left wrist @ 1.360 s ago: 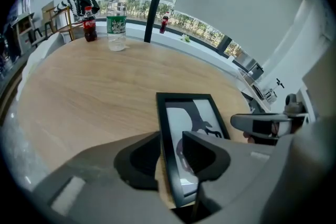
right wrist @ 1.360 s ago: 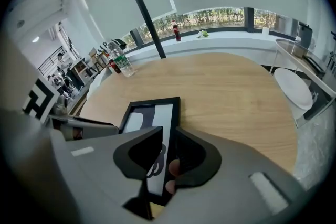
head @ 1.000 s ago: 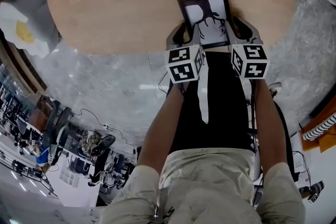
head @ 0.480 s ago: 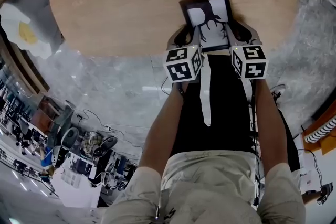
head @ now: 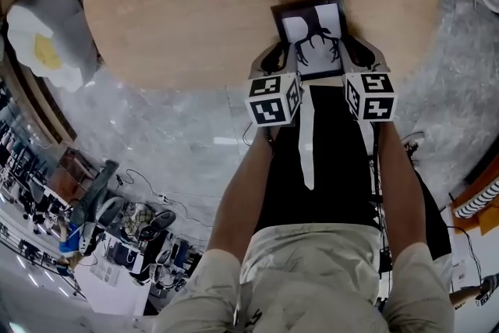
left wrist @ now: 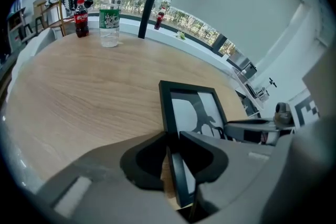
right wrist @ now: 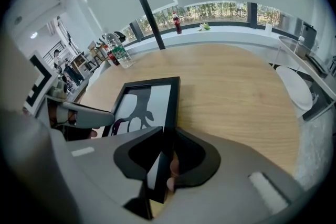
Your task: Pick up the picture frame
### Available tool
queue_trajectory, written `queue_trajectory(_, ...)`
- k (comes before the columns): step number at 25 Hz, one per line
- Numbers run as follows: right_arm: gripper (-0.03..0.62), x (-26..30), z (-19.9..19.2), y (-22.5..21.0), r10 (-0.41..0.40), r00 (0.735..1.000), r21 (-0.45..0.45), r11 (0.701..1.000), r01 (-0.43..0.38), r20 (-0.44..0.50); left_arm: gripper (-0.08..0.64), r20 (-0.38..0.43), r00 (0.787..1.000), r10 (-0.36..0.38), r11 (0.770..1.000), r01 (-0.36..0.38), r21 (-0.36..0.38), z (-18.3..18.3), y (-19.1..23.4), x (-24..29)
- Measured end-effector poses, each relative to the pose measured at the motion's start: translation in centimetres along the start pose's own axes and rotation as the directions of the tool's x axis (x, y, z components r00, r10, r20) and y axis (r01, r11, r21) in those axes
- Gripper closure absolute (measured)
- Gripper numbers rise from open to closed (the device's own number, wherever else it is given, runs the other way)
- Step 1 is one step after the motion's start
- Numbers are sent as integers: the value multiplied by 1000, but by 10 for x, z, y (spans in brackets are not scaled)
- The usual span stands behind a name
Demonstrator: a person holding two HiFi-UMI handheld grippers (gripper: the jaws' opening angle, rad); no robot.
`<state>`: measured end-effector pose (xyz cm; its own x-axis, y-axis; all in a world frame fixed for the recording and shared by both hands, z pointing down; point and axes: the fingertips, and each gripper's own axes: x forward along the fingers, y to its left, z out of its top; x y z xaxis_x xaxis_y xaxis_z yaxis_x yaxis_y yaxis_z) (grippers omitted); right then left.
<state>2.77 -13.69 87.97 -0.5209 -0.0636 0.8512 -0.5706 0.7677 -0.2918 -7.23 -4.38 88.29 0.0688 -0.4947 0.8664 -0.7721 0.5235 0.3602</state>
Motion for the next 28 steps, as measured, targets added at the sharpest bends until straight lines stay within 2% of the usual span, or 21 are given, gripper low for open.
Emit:
queue_trajectory(7, 518, -26, 30, 2, 1, 998, -13, 1000, 0, 56, 468, 42, 999, -2, 1000, 1, 26, 29, -15, -22)
queue_trajectory(16, 517, -79, 84, 14, -24, 987, -6, 1000, 25, 157, 469, 122, 992, -30, 995, 18, 99, 87, -42, -72)
queue_trajectory(21, 518, -120, 115, 19, -51, 974, -26, 998, 58, 222, 469, 170, 984, -57, 995, 42, 93, 108, -63, -105)
queue_trajectory(28, 518, -180, 152, 29, -97, 944, -2, 995, 102, 314, 471, 255, 962, -97, 986, 57, 157, 149, -95, -155)
